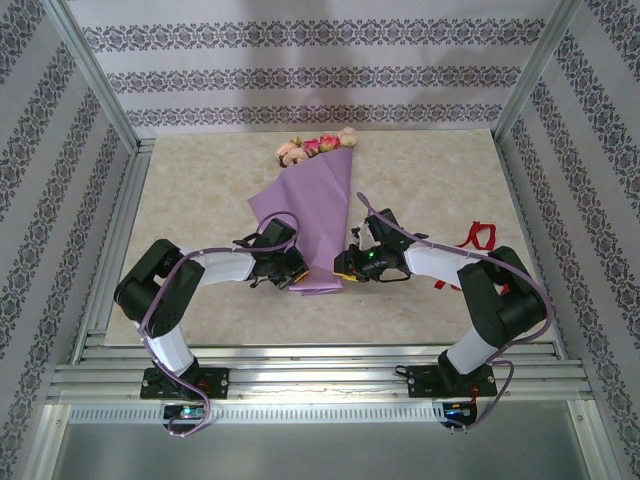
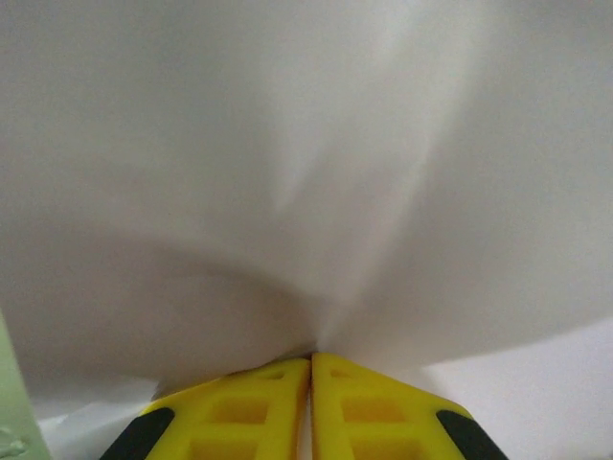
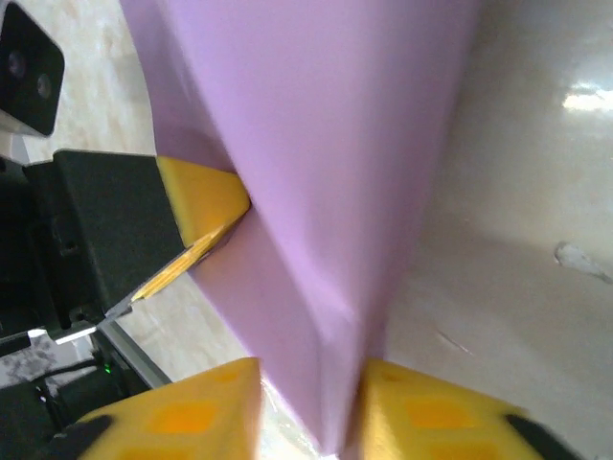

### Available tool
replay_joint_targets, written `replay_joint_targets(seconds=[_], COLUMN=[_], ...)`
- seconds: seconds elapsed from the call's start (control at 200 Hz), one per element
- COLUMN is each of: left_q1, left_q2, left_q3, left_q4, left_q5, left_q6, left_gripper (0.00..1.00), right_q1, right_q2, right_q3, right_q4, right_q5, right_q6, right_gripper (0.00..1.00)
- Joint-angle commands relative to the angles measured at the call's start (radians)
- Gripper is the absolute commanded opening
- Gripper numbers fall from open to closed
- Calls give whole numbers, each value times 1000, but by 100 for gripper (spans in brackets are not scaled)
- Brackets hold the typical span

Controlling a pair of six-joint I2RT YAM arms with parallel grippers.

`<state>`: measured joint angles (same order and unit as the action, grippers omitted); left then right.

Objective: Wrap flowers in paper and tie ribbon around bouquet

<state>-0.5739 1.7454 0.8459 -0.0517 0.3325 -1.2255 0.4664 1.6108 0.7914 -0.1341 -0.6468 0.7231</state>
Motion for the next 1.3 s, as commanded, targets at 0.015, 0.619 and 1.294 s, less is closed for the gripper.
replay_joint_targets(seconds=[0.015, 0.619, 1.294], left_q1=[28, 43, 65], left_q2=[64, 101, 91], left_q3=[-81, -80, -24], left_q4=[-226, -220, -306], left_q5=[-111, -105, -118], left_q6=[41, 70, 171], left_gripper=[11, 10, 9], right_q1=[-44, -90, -148], right_q2=[43, 210, 377], right_q3=[33, 64, 251], right_q4=[31, 258, 281], right_q5=[-34, -71, -67], right_q6=[-39, -53, -80], right_gripper=[42, 32, 0])
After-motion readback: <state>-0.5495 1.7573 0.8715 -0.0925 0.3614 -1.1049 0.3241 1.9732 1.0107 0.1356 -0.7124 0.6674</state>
